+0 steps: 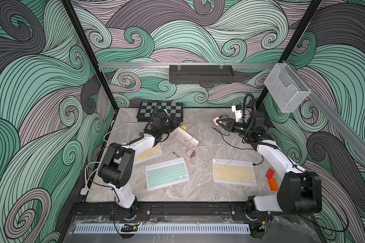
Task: Unplug the wireless keyboard
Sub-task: Place the socket at the center of the board, then place the plug at the center of the board.
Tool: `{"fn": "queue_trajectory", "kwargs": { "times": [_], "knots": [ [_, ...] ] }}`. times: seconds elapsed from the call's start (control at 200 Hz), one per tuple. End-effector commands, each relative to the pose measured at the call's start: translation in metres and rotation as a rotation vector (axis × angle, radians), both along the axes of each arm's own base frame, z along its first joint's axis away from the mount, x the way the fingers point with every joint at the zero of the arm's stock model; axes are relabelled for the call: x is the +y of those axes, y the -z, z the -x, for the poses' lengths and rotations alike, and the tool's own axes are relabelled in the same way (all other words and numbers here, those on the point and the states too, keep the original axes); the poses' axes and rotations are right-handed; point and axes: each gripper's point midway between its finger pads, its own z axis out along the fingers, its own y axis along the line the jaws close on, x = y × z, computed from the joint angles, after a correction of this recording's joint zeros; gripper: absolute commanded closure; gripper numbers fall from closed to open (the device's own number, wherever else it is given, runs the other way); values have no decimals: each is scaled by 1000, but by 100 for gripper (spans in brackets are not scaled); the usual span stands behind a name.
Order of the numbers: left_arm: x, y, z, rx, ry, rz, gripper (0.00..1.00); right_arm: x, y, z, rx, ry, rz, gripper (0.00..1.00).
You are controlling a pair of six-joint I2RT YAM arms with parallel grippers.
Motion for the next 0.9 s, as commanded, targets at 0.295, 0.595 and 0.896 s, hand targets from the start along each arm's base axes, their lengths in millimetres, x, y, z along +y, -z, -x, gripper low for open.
{"fn": "queue_trajectory", "kwargs": {
  "times": [0.295,0.595,0.896],
  "knots": [
    [-114,-105,121,-346,688,161,31,43,-18,22,64,-235,-203,100],
    [-133,-112,130,-380,743,146,32,52,-33,24,60,-263,-245,100],
    [-128,-96,122,-344,709,96,35,52,-43,25,42,-273,-272,100]
  ]
}}
